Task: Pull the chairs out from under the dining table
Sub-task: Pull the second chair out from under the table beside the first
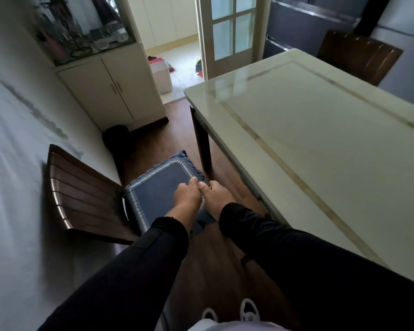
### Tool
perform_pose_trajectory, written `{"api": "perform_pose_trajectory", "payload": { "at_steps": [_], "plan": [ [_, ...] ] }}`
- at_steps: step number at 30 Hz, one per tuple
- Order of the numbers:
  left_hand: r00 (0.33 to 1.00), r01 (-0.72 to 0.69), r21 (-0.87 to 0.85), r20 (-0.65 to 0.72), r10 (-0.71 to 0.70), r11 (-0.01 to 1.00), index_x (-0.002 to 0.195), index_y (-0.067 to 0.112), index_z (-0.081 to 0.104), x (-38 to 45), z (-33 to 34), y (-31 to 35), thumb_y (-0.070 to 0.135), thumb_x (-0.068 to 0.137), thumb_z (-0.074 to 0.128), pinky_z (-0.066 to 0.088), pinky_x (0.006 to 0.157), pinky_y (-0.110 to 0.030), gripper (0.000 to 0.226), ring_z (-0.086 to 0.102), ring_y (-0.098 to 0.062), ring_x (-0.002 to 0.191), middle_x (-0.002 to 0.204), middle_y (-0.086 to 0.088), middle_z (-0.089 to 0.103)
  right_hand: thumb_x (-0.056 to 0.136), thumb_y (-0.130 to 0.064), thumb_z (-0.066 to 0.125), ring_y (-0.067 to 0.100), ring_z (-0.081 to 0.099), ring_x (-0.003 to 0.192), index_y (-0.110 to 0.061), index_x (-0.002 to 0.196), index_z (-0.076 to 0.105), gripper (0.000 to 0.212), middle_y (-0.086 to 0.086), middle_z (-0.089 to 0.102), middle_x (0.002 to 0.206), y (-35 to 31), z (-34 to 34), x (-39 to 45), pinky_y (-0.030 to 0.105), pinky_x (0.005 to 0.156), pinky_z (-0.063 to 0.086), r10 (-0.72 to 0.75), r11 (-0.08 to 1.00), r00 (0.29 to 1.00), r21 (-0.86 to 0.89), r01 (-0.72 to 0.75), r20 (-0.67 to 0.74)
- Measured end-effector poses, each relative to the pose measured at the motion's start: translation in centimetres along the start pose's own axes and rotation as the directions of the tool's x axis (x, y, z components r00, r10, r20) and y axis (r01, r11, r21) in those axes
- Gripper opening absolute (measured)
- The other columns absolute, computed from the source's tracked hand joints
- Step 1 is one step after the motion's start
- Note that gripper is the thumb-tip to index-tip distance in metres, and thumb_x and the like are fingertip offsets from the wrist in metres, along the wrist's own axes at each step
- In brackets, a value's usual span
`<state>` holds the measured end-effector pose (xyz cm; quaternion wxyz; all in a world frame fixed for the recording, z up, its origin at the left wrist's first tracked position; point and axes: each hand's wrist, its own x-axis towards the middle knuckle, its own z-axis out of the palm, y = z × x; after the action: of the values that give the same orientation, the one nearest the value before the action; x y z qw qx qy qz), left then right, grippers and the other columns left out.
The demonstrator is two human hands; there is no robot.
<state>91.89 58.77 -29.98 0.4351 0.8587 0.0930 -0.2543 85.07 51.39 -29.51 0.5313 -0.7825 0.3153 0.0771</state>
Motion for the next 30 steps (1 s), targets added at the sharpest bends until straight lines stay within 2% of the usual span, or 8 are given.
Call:
{"api": "perform_pose_trajectory", "payload": {
  "at_steps": [4, 8, 11, 14, 19, 24, 26, 30],
  "plan": [
    [0.999, -0.015, 0.007, 0.035, 0.015, 1.000, 0.129, 0.003, 0.056, -1.8, 0.9, -1.0, 0.048, 0.095, 0.040, 0.039, 0.084, -0.036, 0.059, 0.056, -0.036, 0.115, 0.128, -0.019, 0.060, 0.094, -0.052, 0.038, 0.031, 0.055, 0.120, -0.005, 0.129, 0.051, 0.060, 0.019, 0.058, 0.130, 1.4, -0.5, -2.3, 0.031, 0.091, 0.041, -0.009, 0.999, 0.997, 0.042, 0.012, -0.074],
    [0.994, -0.064, -0.003, 0.087, 0.064, 0.998, 0.127, 0.002, 0.058, -3.2, 1.5, -2.2, 0.045, 0.097, 0.041, 0.042, 0.089, -0.036, 0.055, 0.057, -0.036, 0.115, 0.126, -0.020, 0.061, 0.094, -0.052, 0.040, 0.031, 0.052, 0.127, -0.005, 0.137, 0.046, 0.064, 0.018, 0.054, 0.138, 2.4, 0.0, -4.6, 0.039, 0.106, 0.042, 0.020, 0.991, 0.992, 0.134, -0.004, -0.123],
    [0.994, -0.043, -0.022, 0.102, 0.045, 0.999, 0.120, 0.003, 0.062, -4.5, 1.5, -4.0, 0.045, 0.097, 0.042, 0.046, 0.090, -0.037, 0.052, 0.060, -0.036, 0.110, 0.120, -0.019, 0.064, 0.094, -0.052, 0.041, 0.032, 0.052, 0.128, -0.005, 0.135, 0.048, 0.063, 0.018, 0.055, 0.136, 3.3, 1.2, -6.3, 0.038, 0.106, 0.041, 0.014, 0.993, 0.991, 0.116, 0.002, -0.136],
    [0.994, 0.000, -0.014, 0.106, 0.001, 1.000, 0.113, 0.001, 0.065, -6.1, 1.3, -5.4, 0.045, 0.095, 0.041, 0.049, 0.095, -0.041, 0.053, 0.062, -0.037, 0.106, 0.115, -0.021, 0.066, 0.093, -0.054, 0.042, 0.028, 0.046, 0.134, -0.008, 0.142, 0.043, 0.067, 0.015, 0.049, 0.145, 3.9, 1.7, -8.1, 0.036, 0.111, 0.036, 0.011, 0.993, 0.990, 0.122, 0.006, -0.138],
    [0.994, -0.028, -0.013, 0.105, 0.029, 1.000, 0.119, -0.001, 0.062, -7.8, 1.6, -4.5, 0.046, 0.095, 0.042, 0.047, 0.093, -0.039, 0.056, 0.061, -0.038, 0.109, 0.119, -0.022, 0.065, 0.094, -0.050, 0.042, 0.027, 0.044, 0.136, -0.008, 0.144, 0.039, 0.065, 0.015, 0.047, 0.147, 4.3, 0.6, -10.0, 0.034, 0.112, 0.034, -0.011, 0.990, 0.986, 0.139, 0.035, -0.169],
    [0.991, -0.043, -0.049, 0.124, 0.049, 0.998, 0.119, -0.001, 0.063, -10.3, 3.0, -3.9, 0.047, 0.096, 0.043, 0.048, 0.097, -0.043, 0.057, 0.062, -0.038, 0.109, 0.118, -0.023, 0.066, 0.096, -0.047, 0.041, 0.029, 0.057, 0.119, -0.009, 0.123, 0.057, 0.049, 0.014, 0.063, 0.126, 5.1, -1.3, -11.7, 0.033, 0.098, 0.043, -0.056, 0.990, 0.983, 0.116, 0.077, -0.176],
    [0.992, -0.030, -0.080, 0.122, 0.039, 0.996, 0.119, -0.002, 0.064, -11.4, 4.0, -3.8, 0.048, 0.096, 0.042, 0.049, 0.097, -0.045, 0.060, 0.062, -0.038, 0.109, 0.118, -0.024, 0.066, 0.096, -0.047, 0.039, 0.031, 0.061, 0.112, -0.010, 0.114, 0.059, 0.046, 0.014, 0.066, 0.116, 5.7, -2.3, -12.6, 0.039, 0.098, 0.046, -0.075, 0.990, 0.985, 0.107, 0.093, -0.158],
    [0.997, 0.002, -0.125, 0.077, 0.008, 0.992, 0.119, -0.003, 0.064, -14.3, 7.1, -4.3, 0.049, 0.095, 0.044, 0.047, 0.100, -0.044, 0.060, 0.061, -0.037, 0.111, 0.120, -0.023, 0.065, 0.099, -0.043, 0.037, 0.031, 0.053, 0.126, -0.007, 0.133, 0.050, 0.051, 0.017, 0.057, 0.134, 8.0, -4.9, -15.3, 0.029, 0.100, 0.038, -0.118, 0.993, 0.984, 0.012, 0.120, -0.134]
  ]
}}
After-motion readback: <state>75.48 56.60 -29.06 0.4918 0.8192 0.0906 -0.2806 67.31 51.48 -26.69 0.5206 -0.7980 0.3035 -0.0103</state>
